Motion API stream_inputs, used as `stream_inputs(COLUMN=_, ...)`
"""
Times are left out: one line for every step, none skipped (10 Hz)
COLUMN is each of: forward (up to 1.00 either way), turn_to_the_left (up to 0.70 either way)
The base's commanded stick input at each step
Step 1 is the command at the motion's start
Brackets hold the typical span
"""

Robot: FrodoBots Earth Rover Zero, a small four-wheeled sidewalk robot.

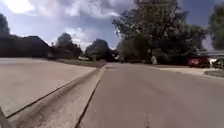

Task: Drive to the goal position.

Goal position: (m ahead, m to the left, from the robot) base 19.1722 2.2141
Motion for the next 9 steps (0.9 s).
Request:
stream_inputs(forward=1.00, turn_to_the_left=0.00)
stream_inputs(forward=1.00, turn_to_the_left=0.00)
stream_inputs(forward=1.00, turn_to_the_left=0.00)
stream_inputs(forward=1.00, turn_to_the_left=0.00)
stream_inputs(forward=1.00, turn_to_the_left=0.00)
stream_inputs(forward=1.00, turn_to_the_left=0.00)
stream_inputs(forward=1.00, turn_to_the_left=0.00)
stream_inputs(forward=1.00, turn_to_the_left=0.00)
stream_inputs(forward=1.00, turn_to_the_left=0.04)
